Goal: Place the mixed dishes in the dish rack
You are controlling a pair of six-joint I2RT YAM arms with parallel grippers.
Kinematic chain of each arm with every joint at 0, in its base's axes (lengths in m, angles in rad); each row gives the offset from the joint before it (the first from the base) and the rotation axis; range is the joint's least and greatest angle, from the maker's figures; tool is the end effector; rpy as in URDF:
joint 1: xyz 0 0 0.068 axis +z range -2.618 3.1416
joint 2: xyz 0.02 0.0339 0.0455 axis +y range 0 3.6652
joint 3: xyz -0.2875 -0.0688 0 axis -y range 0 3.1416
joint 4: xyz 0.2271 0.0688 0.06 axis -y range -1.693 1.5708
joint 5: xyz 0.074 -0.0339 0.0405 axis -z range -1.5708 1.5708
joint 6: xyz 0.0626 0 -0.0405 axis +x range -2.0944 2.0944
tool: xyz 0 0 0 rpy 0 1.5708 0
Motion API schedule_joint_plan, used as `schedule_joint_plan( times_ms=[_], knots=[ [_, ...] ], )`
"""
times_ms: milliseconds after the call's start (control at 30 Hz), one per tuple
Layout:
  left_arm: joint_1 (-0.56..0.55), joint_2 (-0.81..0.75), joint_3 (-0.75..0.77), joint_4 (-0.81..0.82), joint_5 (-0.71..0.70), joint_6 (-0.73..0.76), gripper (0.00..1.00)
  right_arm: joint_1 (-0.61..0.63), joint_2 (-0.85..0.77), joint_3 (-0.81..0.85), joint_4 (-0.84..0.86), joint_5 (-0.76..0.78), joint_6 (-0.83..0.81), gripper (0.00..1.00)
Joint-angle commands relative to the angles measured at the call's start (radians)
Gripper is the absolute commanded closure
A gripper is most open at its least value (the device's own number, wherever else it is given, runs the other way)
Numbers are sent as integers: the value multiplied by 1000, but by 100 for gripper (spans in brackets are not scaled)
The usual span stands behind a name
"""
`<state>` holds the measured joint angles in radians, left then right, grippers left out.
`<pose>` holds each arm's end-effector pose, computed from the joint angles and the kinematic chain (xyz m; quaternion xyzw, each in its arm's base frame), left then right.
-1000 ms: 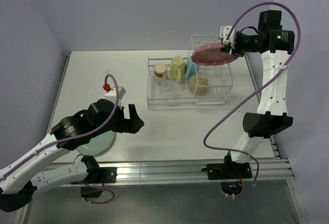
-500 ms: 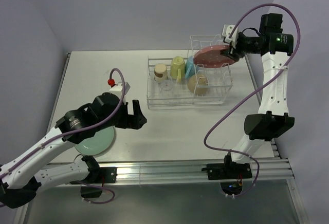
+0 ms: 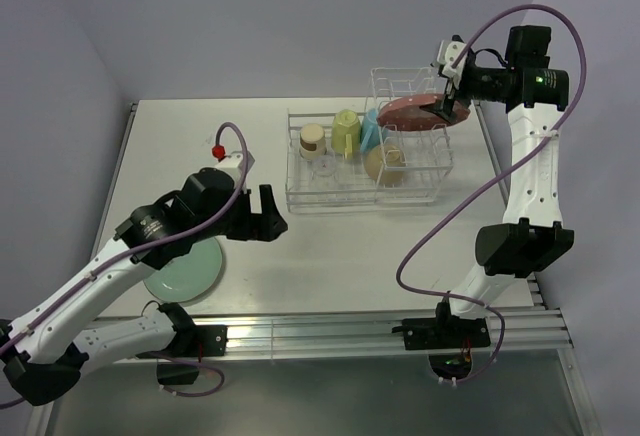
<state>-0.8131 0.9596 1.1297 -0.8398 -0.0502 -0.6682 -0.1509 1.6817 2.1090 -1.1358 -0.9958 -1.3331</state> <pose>0.1230 -0.1255 0.3618 0.0542 0.8984 -0.2771 0.3365 0.3200 0.0045 0.4776 -0.6105 0.5515 0.0717 0.5638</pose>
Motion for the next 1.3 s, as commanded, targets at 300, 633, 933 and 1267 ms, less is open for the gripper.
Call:
schedule_joint_plan(
  times_ms=[300, 633, 933, 1267],
  knots=[
    [29, 14, 38, 50, 52, 35, 1, 4, -62, 37, 76, -70, 46, 0],
    [68, 45, 68, 33, 78, 74, 1, 2, 51, 187, 65, -52, 69, 1],
    [109, 60, 67, 41, 105, 96, 1, 2, 92, 226, 123, -69, 106, 1],
    [129, 53, 42, 48, 124, 90, 1, 8, 72, 197, 122, -125, 98, 2]
  ],
)
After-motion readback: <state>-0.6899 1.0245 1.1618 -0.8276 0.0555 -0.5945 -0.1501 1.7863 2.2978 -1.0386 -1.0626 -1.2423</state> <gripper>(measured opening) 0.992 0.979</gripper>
